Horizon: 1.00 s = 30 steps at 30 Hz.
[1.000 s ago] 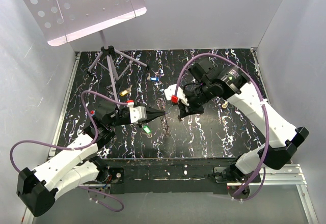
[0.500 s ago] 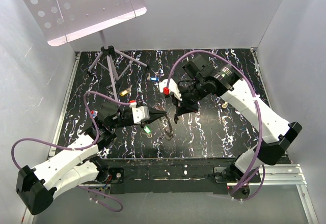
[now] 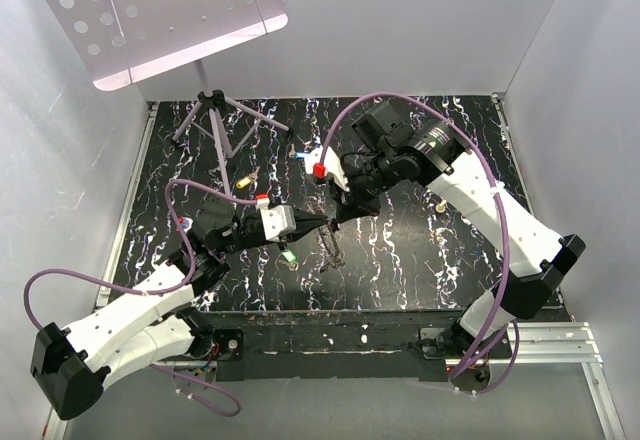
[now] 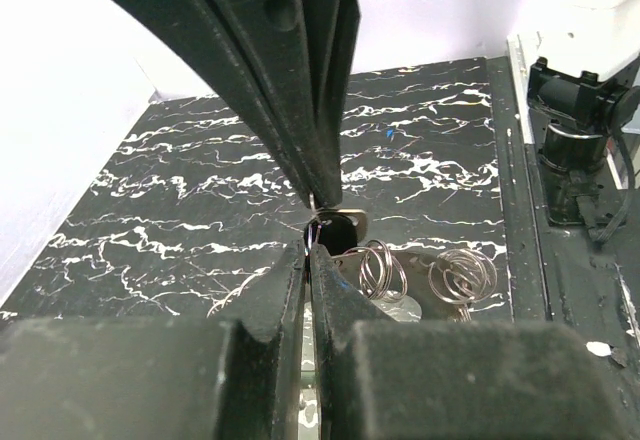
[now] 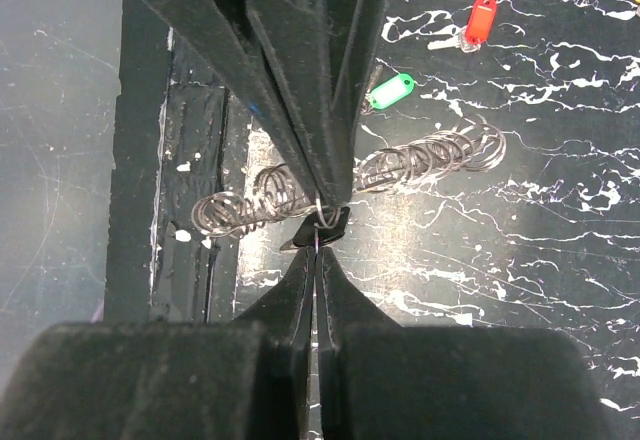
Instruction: Put the keys on the keyring
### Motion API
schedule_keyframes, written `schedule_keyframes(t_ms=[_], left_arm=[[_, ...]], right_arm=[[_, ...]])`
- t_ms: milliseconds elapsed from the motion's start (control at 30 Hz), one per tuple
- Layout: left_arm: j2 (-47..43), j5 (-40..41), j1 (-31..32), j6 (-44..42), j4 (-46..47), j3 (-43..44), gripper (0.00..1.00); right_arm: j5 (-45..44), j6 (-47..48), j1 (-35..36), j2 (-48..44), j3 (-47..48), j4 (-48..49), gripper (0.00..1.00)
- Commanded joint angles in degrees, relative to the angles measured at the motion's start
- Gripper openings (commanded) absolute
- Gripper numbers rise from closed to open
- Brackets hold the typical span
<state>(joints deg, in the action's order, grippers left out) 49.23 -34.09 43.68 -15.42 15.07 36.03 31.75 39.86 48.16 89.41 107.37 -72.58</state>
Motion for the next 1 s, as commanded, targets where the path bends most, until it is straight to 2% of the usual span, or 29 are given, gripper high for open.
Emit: schedule_keyframes(t_ms=[0, 533, 967], left_arm=[[-0.63, 3.5, 0.35, 0.13, 2.07, 0.18, 0.0], [-1.33, 3.33, 0.35, 0.65, 3.21, -0.43, 0.0], [-1.68, 1.66, 0.35, 1.18, 4.53, -1.05, 0.0]], right_arm=[[1.83, 0.66, 0.53, -0.02, 2.23, -0.46, 0.01], [1.04, -1.18, 1.06, 1.73, 3.9, 1.21, 0.01], [-1.86, -2.41, 0.8, 0.77, 1.09, 2.62, 0.01]])
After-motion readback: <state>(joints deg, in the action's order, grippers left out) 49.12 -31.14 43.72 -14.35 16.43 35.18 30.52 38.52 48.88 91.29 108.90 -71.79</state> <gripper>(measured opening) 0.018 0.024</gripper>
